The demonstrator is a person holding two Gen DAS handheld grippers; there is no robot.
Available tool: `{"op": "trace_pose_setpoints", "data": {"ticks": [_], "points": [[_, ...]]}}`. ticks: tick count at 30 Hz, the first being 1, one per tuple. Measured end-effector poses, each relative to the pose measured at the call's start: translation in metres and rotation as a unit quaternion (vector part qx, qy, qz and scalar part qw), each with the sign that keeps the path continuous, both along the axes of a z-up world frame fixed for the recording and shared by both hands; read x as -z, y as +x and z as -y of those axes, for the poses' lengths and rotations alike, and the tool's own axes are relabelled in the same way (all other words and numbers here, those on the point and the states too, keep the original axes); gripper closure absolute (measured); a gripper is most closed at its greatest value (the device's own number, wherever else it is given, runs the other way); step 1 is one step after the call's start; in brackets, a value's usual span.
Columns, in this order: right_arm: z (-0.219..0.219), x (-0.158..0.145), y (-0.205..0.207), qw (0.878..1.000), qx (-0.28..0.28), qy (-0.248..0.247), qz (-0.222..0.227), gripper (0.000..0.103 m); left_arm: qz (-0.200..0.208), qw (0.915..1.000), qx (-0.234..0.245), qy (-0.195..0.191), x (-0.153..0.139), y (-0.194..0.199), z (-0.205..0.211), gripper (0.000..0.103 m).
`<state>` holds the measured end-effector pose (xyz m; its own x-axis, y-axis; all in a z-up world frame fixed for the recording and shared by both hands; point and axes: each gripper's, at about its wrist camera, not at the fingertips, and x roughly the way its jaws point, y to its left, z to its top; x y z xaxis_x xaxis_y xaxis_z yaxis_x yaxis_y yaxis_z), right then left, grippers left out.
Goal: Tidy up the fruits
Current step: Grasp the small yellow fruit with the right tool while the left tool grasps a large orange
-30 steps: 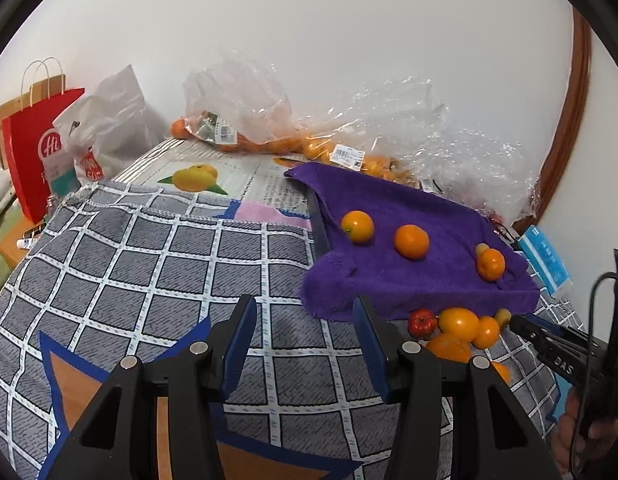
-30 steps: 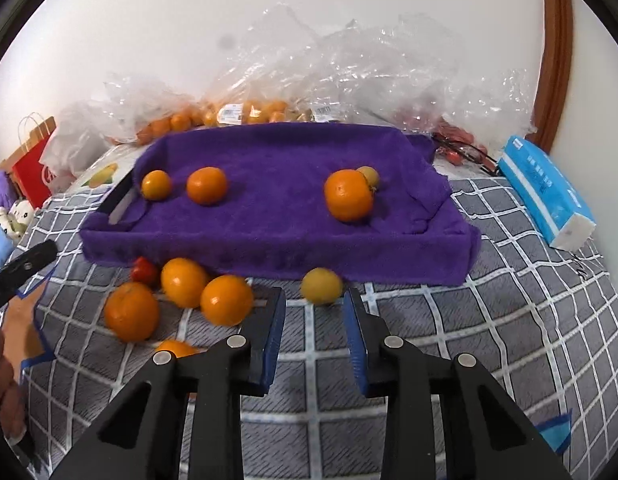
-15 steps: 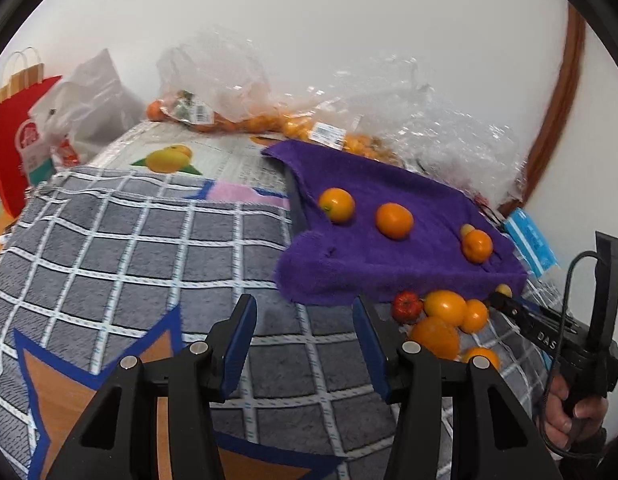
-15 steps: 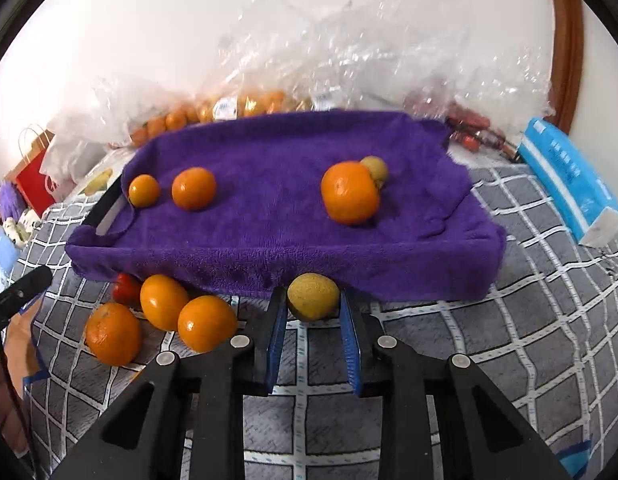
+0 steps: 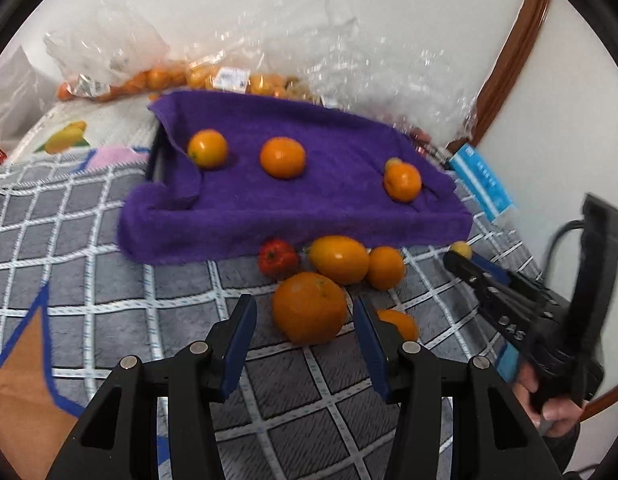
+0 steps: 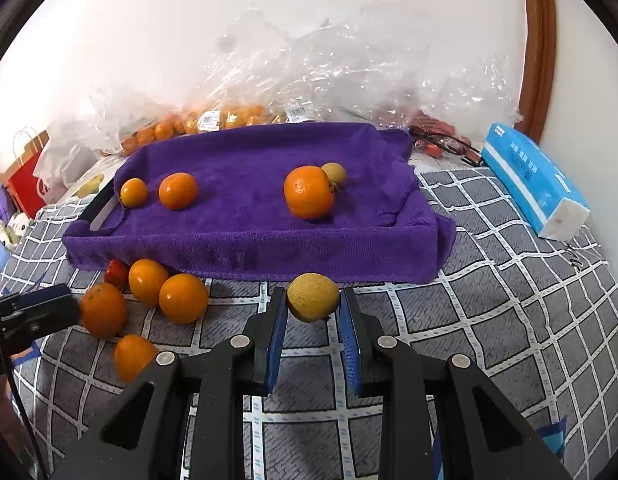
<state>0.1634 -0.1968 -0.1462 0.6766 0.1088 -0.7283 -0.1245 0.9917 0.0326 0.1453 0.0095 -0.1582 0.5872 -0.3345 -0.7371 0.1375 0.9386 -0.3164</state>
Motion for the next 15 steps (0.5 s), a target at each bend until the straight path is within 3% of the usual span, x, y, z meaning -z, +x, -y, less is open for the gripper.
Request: {"op": "trace_pose_setpoints", "data": {"ticks": [4,6,7,9,15], "points": [[-0.002,0.002,0.000,1.000,-0.007,0.006,-0.006,0.077,0.000,0.9999,-0.010,-0.006,0.009,0.004,0.003,0.055],[-0.002,0.003,0.001,1.000,-0.007,0.007,-0.011,0.077,0.008,0.9997,-0.010,0.019,0.009,0.005,0.009,0.056],[-0.002,0.004,0.001,1.000,-0.006,0.009,-0.013,0.077,0.013,0.9993,-0.009,0.033,0.009,0.004,0.012,0.063],[-0.002,0.005,0.002,1.000,-0.006,0.012,-0.016,0.077,0.014,0.9992,-0.002,0.037,0.007,0.003,0.012,0.063],[-0.009,0.010,0.004,0.999,-0.033,0.008,-0.035,0.077,0.018,0.9976,-0.044,0.050,-0.005,-0.009,-0.028,0.063]]}}
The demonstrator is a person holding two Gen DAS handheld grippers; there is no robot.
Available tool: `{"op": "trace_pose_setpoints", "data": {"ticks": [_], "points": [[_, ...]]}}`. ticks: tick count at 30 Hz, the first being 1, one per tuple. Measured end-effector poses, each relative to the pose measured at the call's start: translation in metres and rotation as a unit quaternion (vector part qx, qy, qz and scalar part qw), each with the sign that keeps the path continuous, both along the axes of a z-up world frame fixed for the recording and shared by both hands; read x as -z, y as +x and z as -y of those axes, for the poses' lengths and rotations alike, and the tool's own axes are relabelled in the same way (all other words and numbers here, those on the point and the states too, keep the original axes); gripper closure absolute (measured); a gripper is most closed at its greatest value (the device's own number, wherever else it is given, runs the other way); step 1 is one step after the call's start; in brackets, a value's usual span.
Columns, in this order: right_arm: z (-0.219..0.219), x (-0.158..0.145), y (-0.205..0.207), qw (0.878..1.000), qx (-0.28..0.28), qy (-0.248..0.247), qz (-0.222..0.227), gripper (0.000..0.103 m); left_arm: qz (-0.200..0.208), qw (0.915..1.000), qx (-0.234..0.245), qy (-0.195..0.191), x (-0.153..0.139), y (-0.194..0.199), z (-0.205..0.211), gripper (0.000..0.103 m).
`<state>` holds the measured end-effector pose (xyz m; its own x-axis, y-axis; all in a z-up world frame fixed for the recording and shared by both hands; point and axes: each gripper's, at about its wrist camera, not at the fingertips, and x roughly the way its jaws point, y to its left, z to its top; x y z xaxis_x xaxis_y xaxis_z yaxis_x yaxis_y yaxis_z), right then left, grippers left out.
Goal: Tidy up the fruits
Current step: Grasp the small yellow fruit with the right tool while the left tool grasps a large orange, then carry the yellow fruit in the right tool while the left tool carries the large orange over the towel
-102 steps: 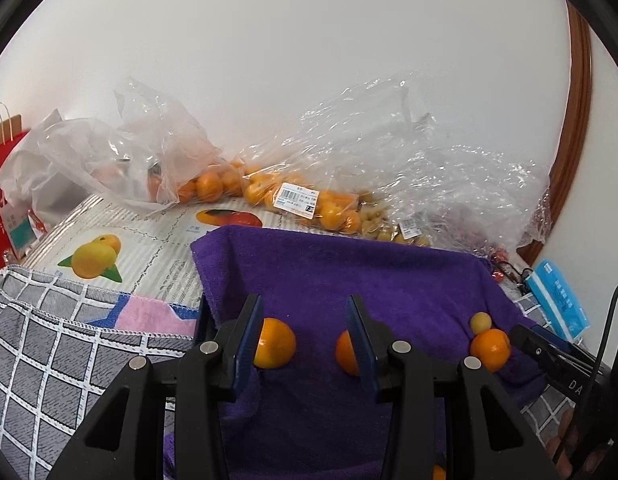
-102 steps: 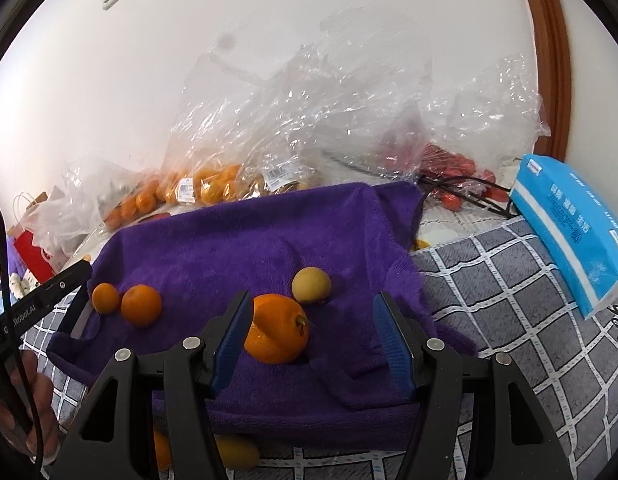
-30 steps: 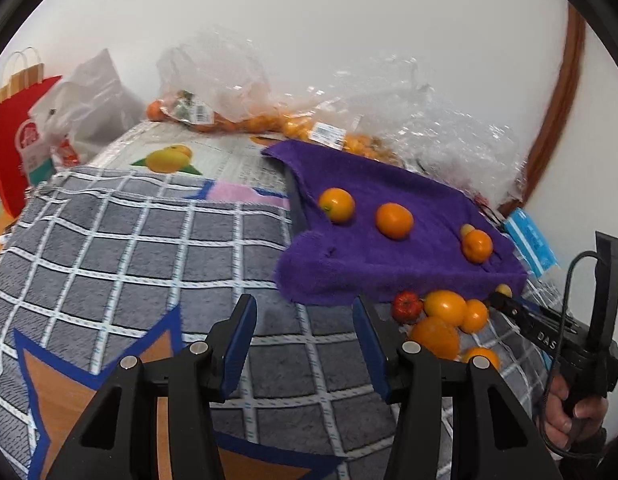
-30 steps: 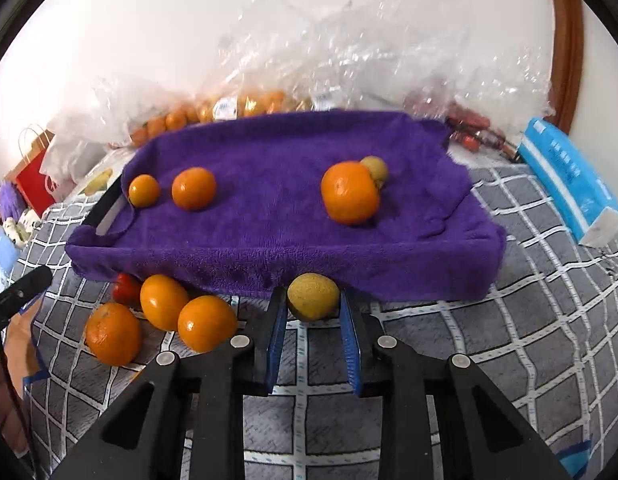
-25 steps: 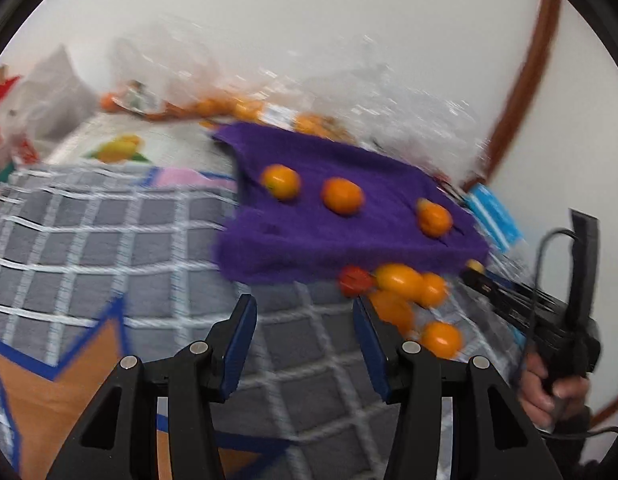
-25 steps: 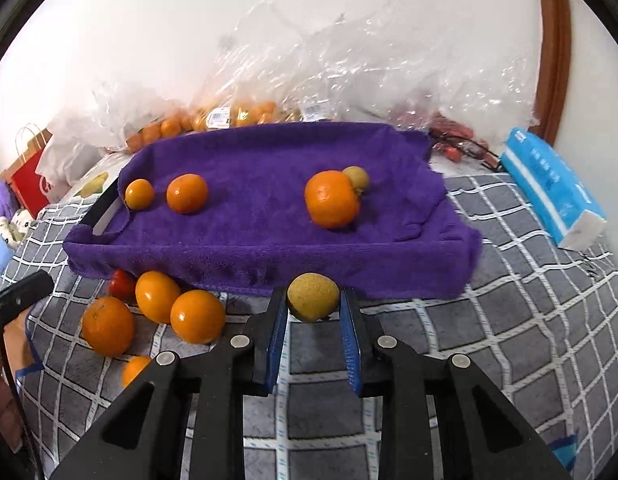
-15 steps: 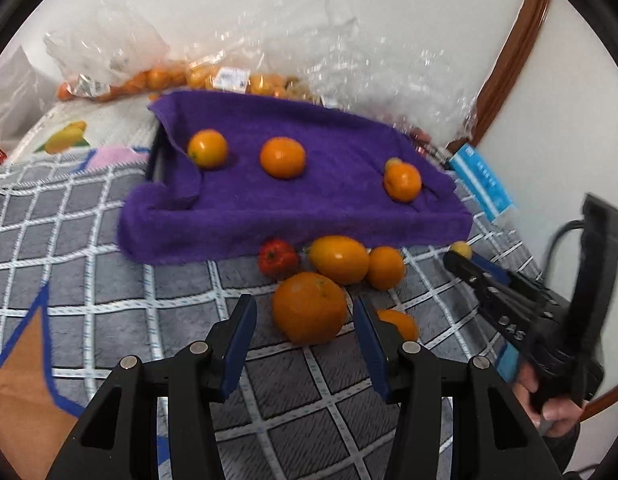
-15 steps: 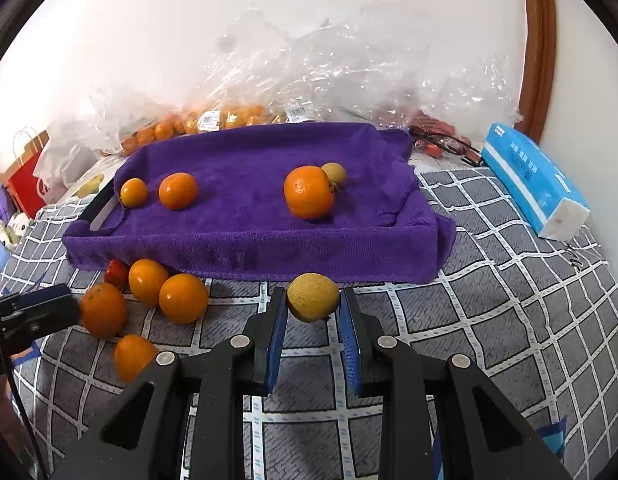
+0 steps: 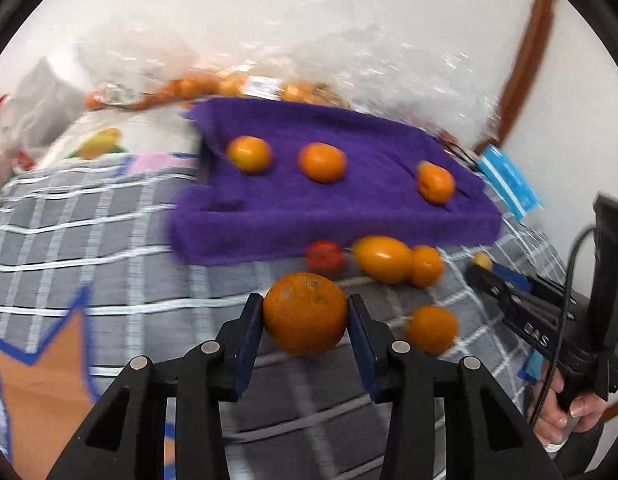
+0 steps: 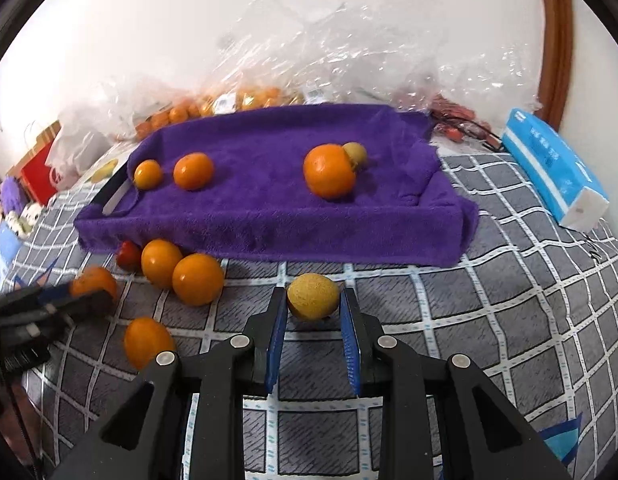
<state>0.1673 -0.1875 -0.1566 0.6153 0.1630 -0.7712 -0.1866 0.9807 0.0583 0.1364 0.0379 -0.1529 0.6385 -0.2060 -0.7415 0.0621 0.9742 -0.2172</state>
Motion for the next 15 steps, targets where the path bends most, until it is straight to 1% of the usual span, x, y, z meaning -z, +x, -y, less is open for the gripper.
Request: {"op": "trace_pose_setpoints", "data": {"ticks": [3,4,6,8,11,14,15], "points": [[-0.008,0.005,0.001,1.000,-0.017,-0.011,-0.014,0.077,-0.016,0.9997,-0.006,0.020,0.008,0.007,-0.010,0.063],[-0.010,0.006,0.002,1.000,-0.019,-0.015,-0.018,0.077,-0.020,0.9996,0.000,0.018,0.012,0.009,-0.013,0.063],[-0.011,0.008,0.003,0.999,-0.021,-0.016,-0.023,0.077,-0.009,0.9998,0.007,0.015,0.012,0.007,-0.014,0.062],[-0.011,0.008,0.003,0.999,-0.022,-0.017,-0.024,0.076,-0.005,0.9998,0.010,0.016,0.014,0.007,-0.012,0.057],[-0.014,0.008,0.002,0.999,-0.022,-0.025,-0.021,0.076,-0.007,0.9993,0.021,0.030,0.014,0.008,-0.005,0.050],[-0.017,0.009,0.003,0.999,-0.022,-0.036,-0.020,0.075,-0.009,0.9980,0.020,0.060,0.014,0.008,0.003,0.050],[-0.017,0.009,0.004,0.999,-0.021,-0.038,-0.021,0.075,-0.009,0.9979,0.019,0.060,0.015,0.008,0.002,0.050]]}}
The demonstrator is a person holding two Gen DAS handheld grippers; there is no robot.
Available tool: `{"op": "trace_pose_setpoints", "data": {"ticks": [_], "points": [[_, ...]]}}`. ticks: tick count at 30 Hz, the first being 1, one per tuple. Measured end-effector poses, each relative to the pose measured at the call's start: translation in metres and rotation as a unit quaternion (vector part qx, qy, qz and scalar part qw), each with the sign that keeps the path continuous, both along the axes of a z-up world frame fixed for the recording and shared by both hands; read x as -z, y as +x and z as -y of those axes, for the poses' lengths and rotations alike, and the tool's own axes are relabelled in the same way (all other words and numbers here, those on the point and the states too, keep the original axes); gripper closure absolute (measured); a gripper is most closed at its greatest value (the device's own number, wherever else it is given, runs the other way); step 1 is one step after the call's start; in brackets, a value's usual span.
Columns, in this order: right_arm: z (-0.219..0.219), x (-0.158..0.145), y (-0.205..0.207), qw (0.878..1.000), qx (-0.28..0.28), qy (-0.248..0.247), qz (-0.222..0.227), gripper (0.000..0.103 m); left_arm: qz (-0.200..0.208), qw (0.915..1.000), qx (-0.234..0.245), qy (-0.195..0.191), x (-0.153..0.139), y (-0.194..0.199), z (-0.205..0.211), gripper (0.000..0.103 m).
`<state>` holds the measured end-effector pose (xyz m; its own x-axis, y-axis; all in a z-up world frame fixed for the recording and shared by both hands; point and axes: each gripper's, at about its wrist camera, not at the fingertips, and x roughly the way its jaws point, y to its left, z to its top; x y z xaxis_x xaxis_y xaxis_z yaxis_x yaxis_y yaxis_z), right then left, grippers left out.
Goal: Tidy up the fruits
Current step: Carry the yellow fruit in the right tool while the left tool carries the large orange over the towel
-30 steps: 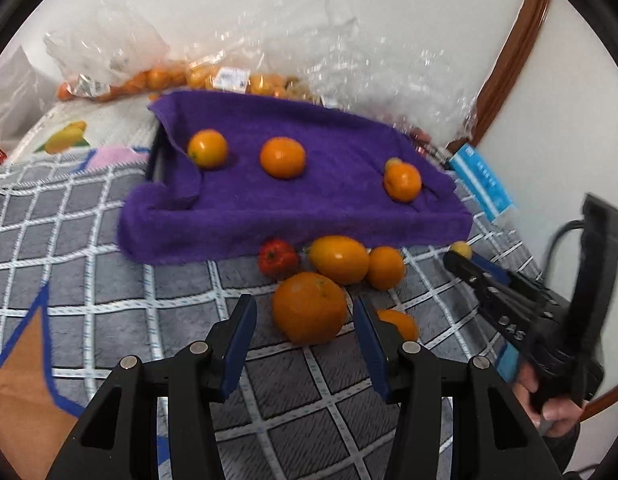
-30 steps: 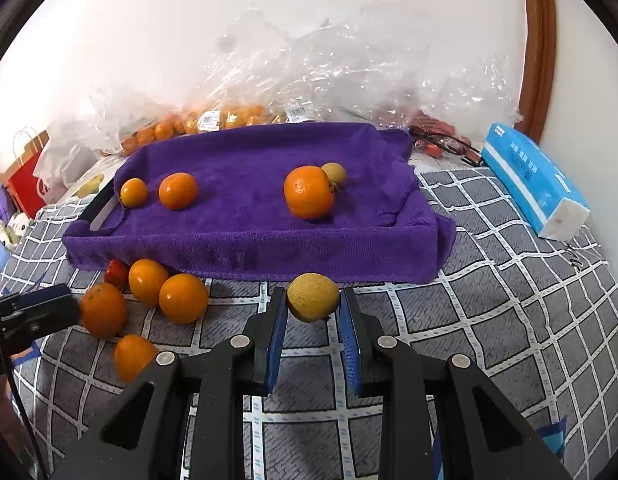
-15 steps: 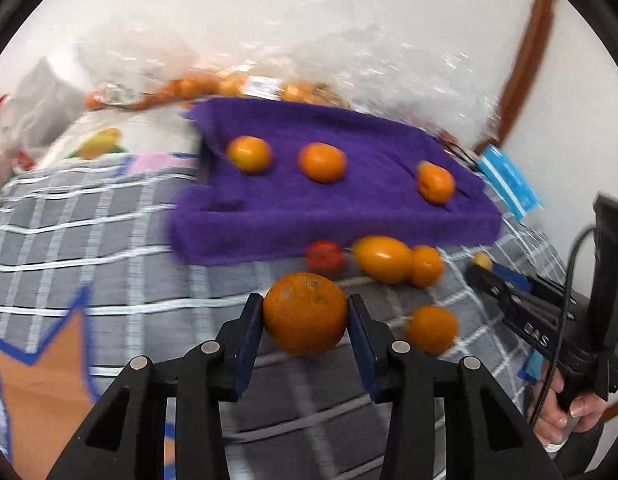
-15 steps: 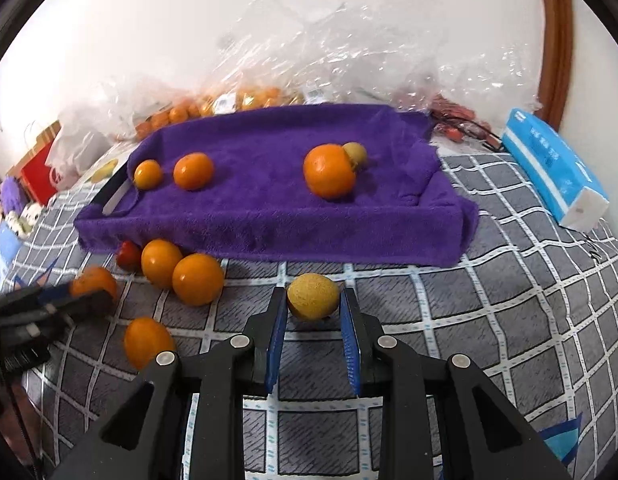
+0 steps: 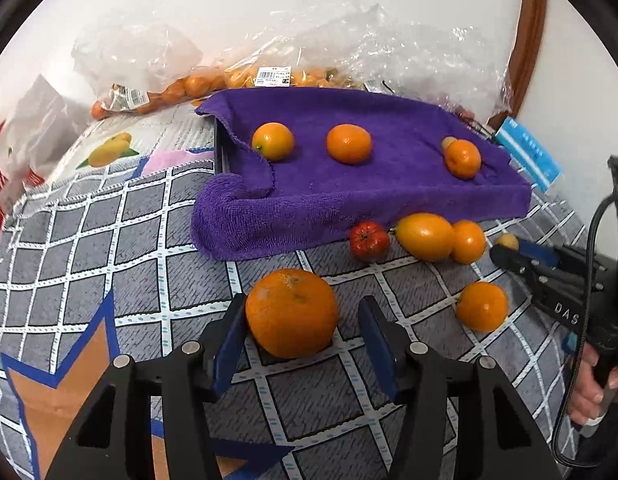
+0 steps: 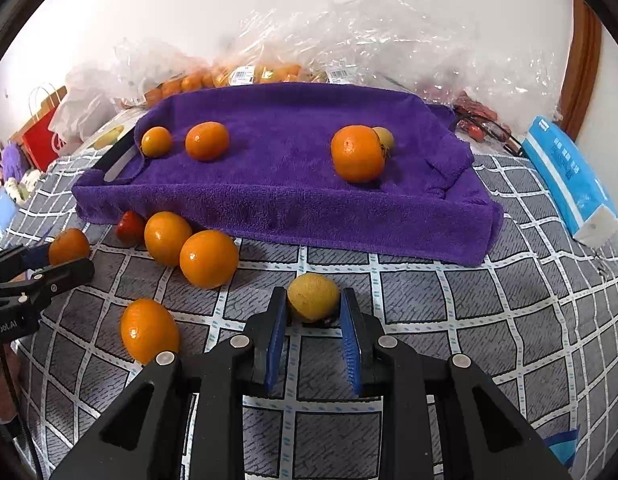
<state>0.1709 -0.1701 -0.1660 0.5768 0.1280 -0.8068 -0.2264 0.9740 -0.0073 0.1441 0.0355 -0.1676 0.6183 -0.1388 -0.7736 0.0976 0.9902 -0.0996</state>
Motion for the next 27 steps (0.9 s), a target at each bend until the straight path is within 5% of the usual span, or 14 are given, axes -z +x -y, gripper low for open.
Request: {"op": "trace_pose_setpoints", "data": {"ticks": [5,10,14,27], "points": [[0.005,0.001,0.004,1.000,0.013,0.001,-0.004,0.064,0.003,0.9984,-0.011,-0.055,0.000,-0.001,-0.018,0.051],[0.003,0.001,0.003,1.000,0.012,-0.006,-0.001,0.064,0.005,0.9978,-0.024,-0.062,0.001,-0.004,-0.023,0.062],[0.001,0.000,-0.001,1.000,0.005,-0.009,0.007,0.077,0.011,0.9954,-0.029,-0.091,0.000,-0.007,-0.031,0.063],[0.021,-0.024,-0.019,0.995,0.014,0.062,0.073,0.077,0.080,0.9916,-0.046,-0.090,-0.019,-0.025,-0.035,0.063]]}}
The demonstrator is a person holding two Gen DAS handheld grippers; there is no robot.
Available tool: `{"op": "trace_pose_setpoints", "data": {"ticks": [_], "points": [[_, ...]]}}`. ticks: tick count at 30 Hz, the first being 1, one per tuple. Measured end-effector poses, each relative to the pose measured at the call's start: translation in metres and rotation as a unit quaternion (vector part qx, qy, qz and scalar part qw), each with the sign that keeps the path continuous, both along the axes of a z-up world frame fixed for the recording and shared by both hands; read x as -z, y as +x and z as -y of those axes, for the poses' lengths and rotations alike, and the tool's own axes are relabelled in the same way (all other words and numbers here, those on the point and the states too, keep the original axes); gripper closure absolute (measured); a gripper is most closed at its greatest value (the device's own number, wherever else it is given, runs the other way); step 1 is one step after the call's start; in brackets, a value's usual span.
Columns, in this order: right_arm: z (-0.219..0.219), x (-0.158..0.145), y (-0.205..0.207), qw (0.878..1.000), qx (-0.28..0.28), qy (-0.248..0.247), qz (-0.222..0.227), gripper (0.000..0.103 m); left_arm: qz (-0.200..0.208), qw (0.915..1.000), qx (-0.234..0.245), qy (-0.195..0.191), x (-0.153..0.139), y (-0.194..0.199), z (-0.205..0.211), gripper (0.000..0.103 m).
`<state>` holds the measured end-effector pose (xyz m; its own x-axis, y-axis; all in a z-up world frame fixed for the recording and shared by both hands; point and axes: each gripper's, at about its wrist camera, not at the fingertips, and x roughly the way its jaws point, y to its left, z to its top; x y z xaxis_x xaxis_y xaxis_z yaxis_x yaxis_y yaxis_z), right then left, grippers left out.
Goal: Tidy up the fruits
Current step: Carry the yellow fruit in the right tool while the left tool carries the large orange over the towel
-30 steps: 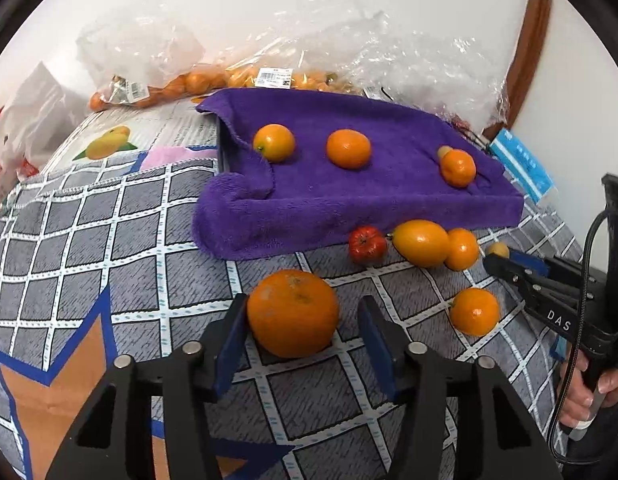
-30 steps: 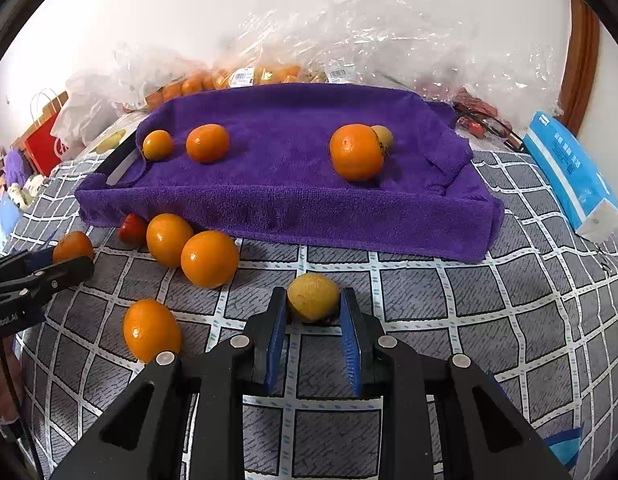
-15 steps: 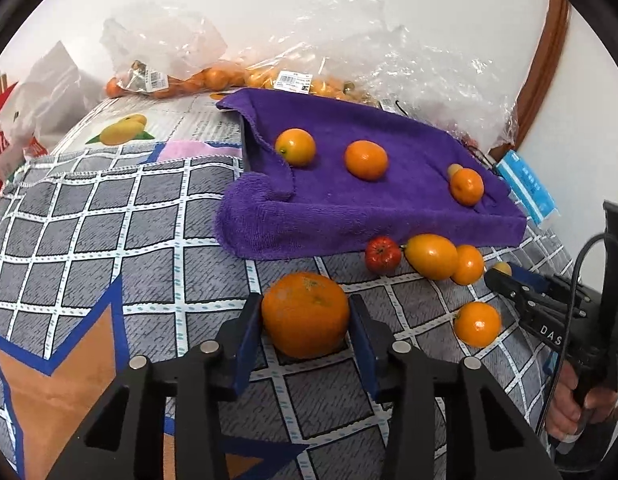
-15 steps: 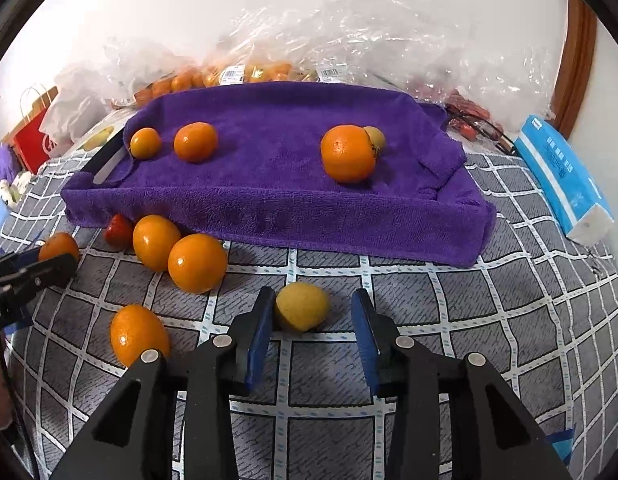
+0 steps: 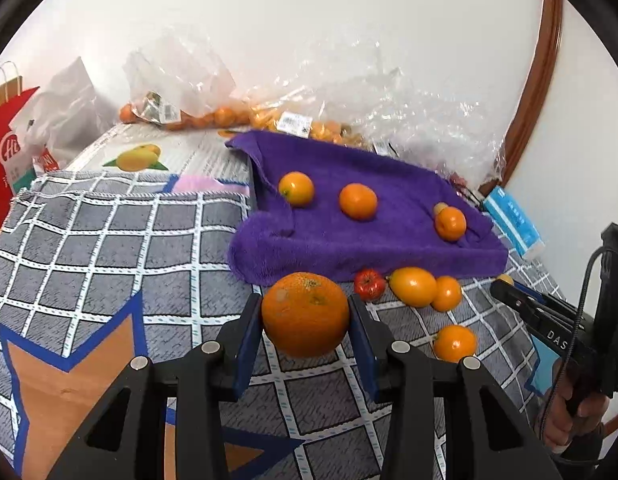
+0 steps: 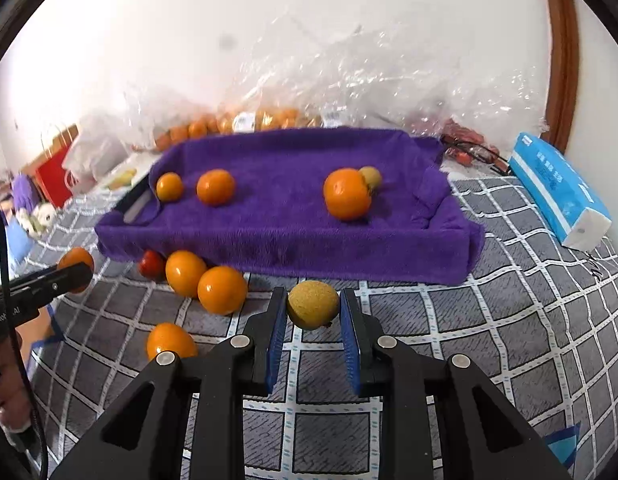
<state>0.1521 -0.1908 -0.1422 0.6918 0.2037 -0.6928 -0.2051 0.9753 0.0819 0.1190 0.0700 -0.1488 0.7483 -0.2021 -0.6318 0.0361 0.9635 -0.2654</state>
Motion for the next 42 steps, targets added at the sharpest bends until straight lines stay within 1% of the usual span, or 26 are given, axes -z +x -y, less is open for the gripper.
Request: {"op": "trace_pose_setpoints", "data": {"ticks": [5,9,12,16,22,26,29,34,37,42], "points": [[0.002,-0.006,-0.006,1.000,0.009,0.003,0.020,0.077,0.027,0.9995,-0.014,0.003,-0.006,-0.006,-0.001,0.063],[0.001,-0.011,-0.013,0.999,0.009,0.002,0.042,0.077,0.028,0.9994,-0.020,0.001,-0.006,-0.005,-0.003,0.063],[-0.001,-0.015,-0.018,0.998,0.007,-0.004,0.060,0.077,0.039,0.9989,-0.027,0.004,-0.008,-0.008,-0.002,0.063],[-0.003,-0.017,-0.022,0.997,0.010,-0.012,0.074,0.077,0.060,0.9974,-0.037,0.012,-0.013,-0.014,-0.001,0.063],[0.002,-0.021,-0.027,0.996,0.028,-0.009,0.089,0.077,0.077,0.9954,-0.054,0.020,-0.016,-0.018,-0.002,0.063],[0.005,-0.023,-0.031,0.994,0.039,-0.009,0.101,0.077,0.095,0.9929,-0.066,0.029,-0.020,-0.022,-0.001,0.063],[0.004,-0.024,-0.031,0.994,0.040,-0.011,0.104,0.077,0.096,0.9920,-0.074,0.034,-0.021,-0.023,-0.001,0.063],[0.009,-0.023,-0.029,0.994,0.041,0.008,0.099,0.077,0.096,0.9925,-0.072,0.025,-0.022,-0.023,-0.005,0.063],[0.012,-0.024,-0.030,0.994,0.044,0.021,0.103,0.077,0.098,0.9927,-0.066,0.024,-0.022,-0.025,-0.003,0.063],[0.014,-0.027,-0.032,0.992,0.049,0.025,0.116,0.077,0.104,0.9932,-0.051,0.014,-0.025,-0.027,-0.002,0.063]]}}
